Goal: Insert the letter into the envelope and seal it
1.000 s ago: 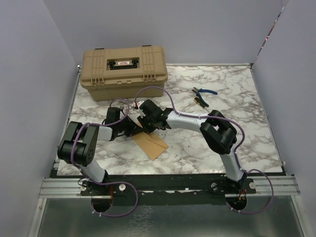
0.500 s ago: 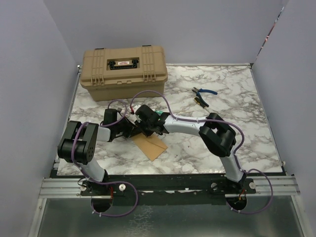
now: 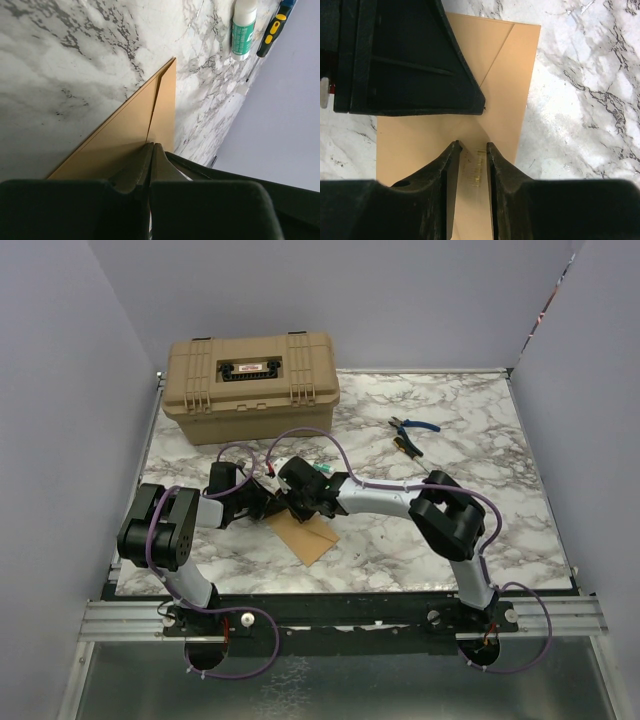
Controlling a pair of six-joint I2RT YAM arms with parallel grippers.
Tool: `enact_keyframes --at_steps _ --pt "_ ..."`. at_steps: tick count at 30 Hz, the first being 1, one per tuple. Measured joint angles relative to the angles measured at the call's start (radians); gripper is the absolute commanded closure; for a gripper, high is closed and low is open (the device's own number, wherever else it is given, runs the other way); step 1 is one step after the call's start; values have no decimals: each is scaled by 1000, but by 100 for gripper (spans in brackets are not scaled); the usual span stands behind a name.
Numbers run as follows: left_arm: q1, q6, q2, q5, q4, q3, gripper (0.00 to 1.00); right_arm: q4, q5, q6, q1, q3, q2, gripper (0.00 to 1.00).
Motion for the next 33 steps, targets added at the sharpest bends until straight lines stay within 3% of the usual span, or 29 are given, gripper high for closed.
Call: enact_keyframes --at_steps 25,33 --pt "2 -10 3 2 -3 2 100 2 -39 -76 11 -98 -71 72" --pt "2 8 4 6 -37 20 100 -5 -31 -76 15 -137 -101 82"
